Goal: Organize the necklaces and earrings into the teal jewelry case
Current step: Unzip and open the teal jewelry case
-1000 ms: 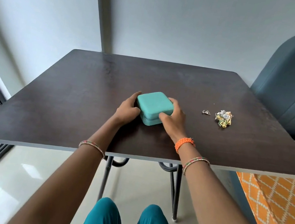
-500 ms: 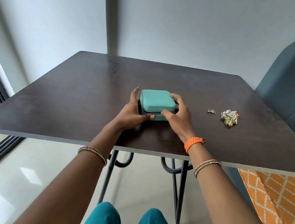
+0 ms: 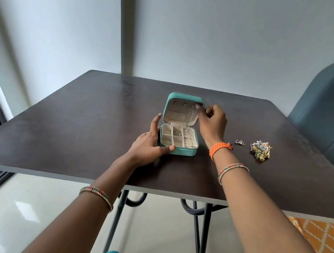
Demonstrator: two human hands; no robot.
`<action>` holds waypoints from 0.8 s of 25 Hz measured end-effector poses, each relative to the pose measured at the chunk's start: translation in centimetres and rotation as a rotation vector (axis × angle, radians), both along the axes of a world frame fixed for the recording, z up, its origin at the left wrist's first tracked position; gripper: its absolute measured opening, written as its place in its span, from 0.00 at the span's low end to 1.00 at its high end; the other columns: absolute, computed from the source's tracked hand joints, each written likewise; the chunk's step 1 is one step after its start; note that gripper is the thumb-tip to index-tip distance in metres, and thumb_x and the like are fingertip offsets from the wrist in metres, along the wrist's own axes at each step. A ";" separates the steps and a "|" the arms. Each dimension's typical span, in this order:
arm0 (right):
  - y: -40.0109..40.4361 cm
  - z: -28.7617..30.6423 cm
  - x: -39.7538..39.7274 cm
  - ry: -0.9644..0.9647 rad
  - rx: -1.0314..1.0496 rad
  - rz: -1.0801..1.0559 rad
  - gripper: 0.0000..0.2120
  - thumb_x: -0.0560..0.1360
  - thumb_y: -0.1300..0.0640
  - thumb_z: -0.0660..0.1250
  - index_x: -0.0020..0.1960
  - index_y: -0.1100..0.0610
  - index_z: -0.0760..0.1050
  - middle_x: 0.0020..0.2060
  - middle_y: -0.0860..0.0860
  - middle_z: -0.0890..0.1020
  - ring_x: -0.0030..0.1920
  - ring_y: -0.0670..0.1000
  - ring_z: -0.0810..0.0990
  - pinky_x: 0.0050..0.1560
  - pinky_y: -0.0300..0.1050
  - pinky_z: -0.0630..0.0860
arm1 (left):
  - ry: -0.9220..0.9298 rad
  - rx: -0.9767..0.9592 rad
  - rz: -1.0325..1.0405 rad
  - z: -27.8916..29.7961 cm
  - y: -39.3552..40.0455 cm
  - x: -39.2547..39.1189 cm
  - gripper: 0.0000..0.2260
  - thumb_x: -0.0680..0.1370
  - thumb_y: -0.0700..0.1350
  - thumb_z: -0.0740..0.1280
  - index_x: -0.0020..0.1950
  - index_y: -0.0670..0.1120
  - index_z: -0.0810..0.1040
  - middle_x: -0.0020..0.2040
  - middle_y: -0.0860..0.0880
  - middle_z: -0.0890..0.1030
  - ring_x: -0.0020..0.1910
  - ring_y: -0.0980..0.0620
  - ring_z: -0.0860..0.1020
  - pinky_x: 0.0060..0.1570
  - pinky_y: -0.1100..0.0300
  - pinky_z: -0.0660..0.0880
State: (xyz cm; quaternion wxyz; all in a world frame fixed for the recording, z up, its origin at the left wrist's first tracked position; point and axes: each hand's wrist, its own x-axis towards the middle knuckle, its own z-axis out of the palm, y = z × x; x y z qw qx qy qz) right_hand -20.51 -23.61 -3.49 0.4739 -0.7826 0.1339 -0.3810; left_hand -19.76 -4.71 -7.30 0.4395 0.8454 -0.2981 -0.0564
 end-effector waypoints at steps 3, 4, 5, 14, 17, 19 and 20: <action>-0.1 0.4 1.6 0.017 0.003 0.043 0.08 0.73 0.62 0.70 0.39 0.57 0.72 0.36 0.51 0.78 0.39 0.48 0.76 0.40 0.39 0.74 | -0.001 0.014 0.032 0.3 -0.2 -0.2 0.43 0.68 0.57 0.65 0.76 0.53 0.43 0.69 0.58 0.71 0.68 0.49 0.71 0.64 0.54 0.65; -0.2 0.3 1.9 0.025 0.013 0.059 0.05 0.73 0.65 0.69 0.42 0.58 0.74 0.39 0.52 0.79 0.42 0.48 0.78 0.43 0.40 0.76 | -0.004 0.017 0.036 0.3 -0.3 -0.2 0.43 0.69 0.57 0.66 0.76 0.52 0.44 0.70 0.58 0.71 0.68 0.49 0.71 0.62 0.55 0.64; -0.4 0.0 2.0 0.035 0.019 0.069 0.04 0.74 0.67 0.67 0.44 0.59 0.76 0.43 0.53 0.81 0.44 0.48 0.78 0.46 0.40 0.78 | -0.007 0.027 0.045 0.3 -0.4 -0.2 0.41 0.71 0.55 0.68 0.76 0.52 0.46 0.70 0.58 0.71 0.68 0.49 0.71 0.60 0.58 0.63; 0.5 -2.3 1.6 0.307 0.053 0.137 0.15 0.78 0.55 0.57 0.45 0.57 0.81 0.45 0.59 0.81 0.52 0.56 0.76 0.53 0.47 0.72 | 0.026 0.060 0.097 0.5 -0.5 -0.5 0.34 0.70 0.57 0.64 0.73 0.53 0.56 0.70 0.54 0.72 0.67 0.46 0.70 0.58 0.56 0.63; 0.6 -2.5 1.9 0.441 -0.069 0.080 0.24 0.80 0.47 0.50 0.27 0.54 0.62 0.38 0.56 0.72 0.50 0.55 0.67 0.52 0.46 0.64 | 0.021 0.083 0.134 0.5 -0.6 -0.7 0.31 0.69 0.59 0.63 0.71 0.53 0.65 0.68 0.51 0.74 0.66 0.47 0.71 0.60 0.54 0.66; 0.4 -2.5 2.1 0.531 -0.092 0.125 0.24 0.81 0.46 0.49 0.29 0.53 0.63 0.45 0.58 0.72 0.58 0.57 0.67 0.64 0.50 0.64 | 0.020 0.065 0.148 0.5 -0.6 -0.9 0.30 0.67 0.59 0.61 0.69 0.54 0.68 0.66 0.51 0.75 0.63 0.48 0.73 0.58 0.54 0.67; 0.3 -2.5 2.1 0.563 -0.103 0.148 0.22 0.81 0.46 0.50 0.31 0.50 0.68 0.44 0.58 0.71 0.59 0.57 0.67 0.68 0.53 0.62 | 0.023 0.050 0.152 0.4 -0.6 -0.9 0.28 0.68 0.58 0.59 0.68 0.55 0.69 0.65 0.51 0.76 0.62 0.48 0.73 0.59 0.54 0.68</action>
